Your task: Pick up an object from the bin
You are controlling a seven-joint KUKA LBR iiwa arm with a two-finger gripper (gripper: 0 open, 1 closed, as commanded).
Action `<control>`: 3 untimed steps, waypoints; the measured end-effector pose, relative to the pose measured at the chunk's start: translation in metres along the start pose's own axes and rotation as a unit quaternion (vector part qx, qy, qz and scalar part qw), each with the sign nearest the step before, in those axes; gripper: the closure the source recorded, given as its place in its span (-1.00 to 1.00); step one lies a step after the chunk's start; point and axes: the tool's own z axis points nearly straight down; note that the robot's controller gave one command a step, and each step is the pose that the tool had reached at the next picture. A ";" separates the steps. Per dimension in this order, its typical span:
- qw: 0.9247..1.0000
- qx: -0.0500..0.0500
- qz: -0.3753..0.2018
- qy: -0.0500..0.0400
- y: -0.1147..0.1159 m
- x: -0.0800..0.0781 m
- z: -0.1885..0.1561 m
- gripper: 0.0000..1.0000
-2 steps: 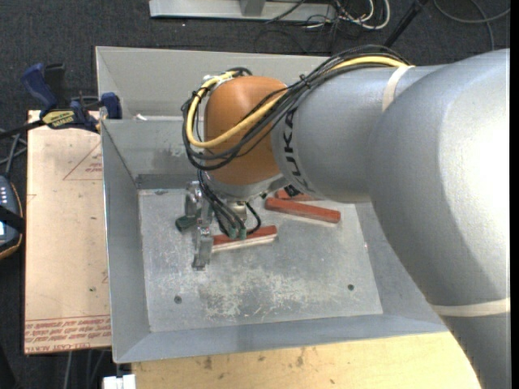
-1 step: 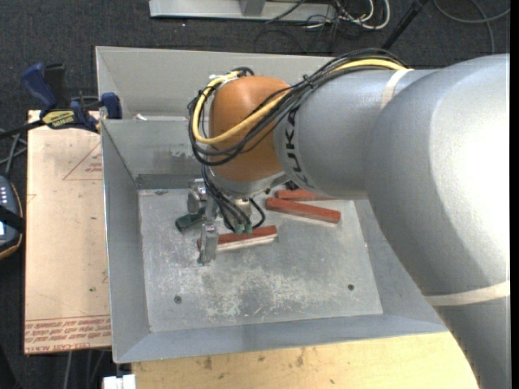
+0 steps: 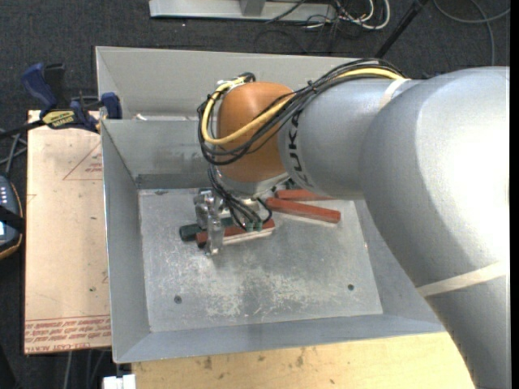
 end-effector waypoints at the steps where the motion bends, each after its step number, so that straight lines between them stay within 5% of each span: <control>1: 1.000 0.000 0.000 0.000 0.000 0.000 0.000 1.00; 2: 1.000 0.000 0.003 0.006 -0.001 0.013 -0.044 1.00; 3: 1.000 0.000 -0.029 -0.003 0.018 0.007 -0.237 1.00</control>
Offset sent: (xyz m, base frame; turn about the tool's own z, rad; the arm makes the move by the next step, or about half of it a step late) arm -0.0255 -0.0099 0.1344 0.0209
